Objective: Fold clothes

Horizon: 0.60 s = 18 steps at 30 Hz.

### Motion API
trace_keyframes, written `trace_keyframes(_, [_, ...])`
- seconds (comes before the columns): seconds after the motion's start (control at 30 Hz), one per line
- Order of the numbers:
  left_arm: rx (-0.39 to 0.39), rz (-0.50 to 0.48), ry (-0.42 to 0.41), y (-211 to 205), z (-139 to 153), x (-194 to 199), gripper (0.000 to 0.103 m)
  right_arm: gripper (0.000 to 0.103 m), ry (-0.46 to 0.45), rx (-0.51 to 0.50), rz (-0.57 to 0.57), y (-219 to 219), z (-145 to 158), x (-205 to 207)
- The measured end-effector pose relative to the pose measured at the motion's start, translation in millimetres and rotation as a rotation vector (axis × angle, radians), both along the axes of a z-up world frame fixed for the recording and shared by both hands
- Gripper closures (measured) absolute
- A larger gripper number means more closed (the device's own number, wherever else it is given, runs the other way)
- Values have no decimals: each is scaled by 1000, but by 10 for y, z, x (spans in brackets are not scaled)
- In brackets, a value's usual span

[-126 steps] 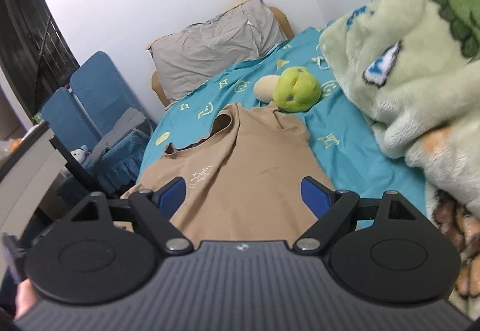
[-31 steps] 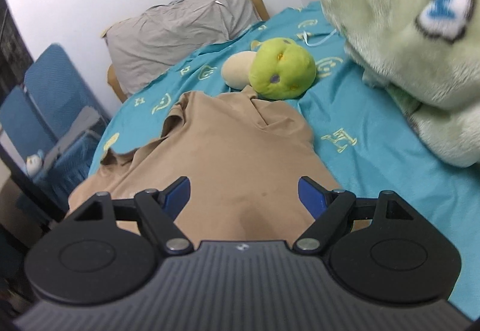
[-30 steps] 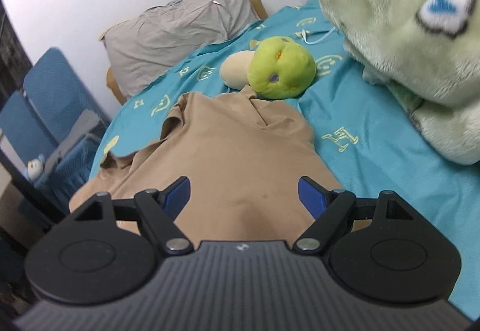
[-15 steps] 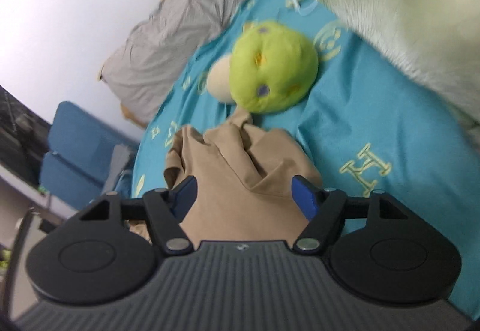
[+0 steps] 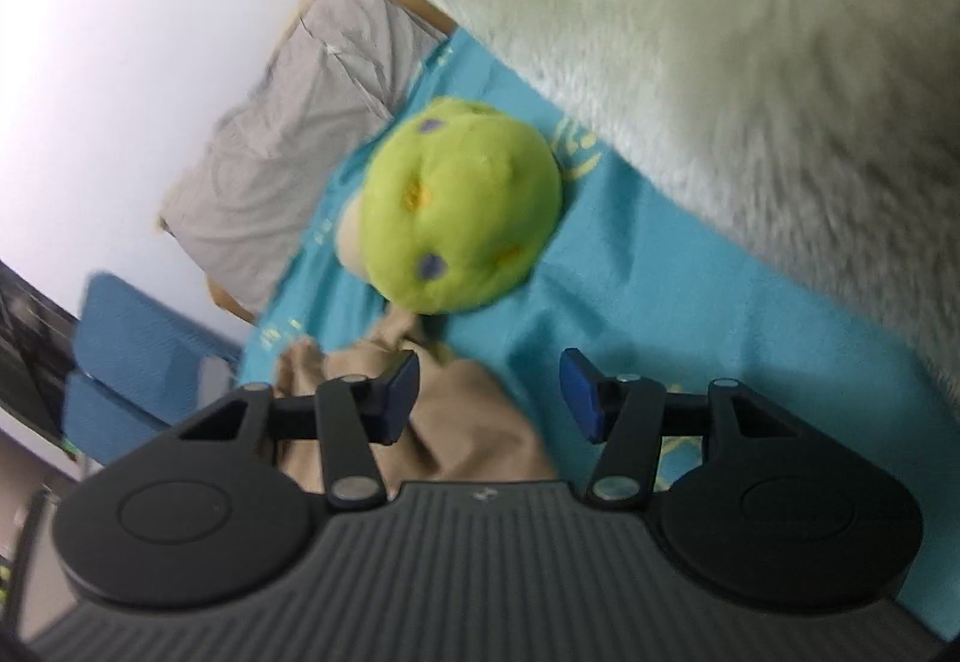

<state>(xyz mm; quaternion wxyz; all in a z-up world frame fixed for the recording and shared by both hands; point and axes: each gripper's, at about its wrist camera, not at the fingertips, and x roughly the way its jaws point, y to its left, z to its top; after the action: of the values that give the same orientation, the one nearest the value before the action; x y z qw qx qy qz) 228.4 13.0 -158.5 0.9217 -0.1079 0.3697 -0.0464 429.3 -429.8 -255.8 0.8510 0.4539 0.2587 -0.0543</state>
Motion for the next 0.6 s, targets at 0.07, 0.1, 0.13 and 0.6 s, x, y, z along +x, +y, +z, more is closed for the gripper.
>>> trace_keyframes(0.07, [-4, -13, -5, -16, -4, 0, 0, 65, 7, 7, 61, 52, -15, 50])
trace_keyframes(0.1, [-10, -23, -9, -25, -5, 2, 0, 69, 7, 11, 93, 81, -19, 74])
trace_keyframes(0.13, [-7, -32, -17, -46, -2, -1, 0, 75, 8, 16, 126, 110, -22, 97])
trace_keyframes(0.6, [71, -97, -101, -199, 91, -153, 0, 97, -285, 40, -49, -61, 523, -554])
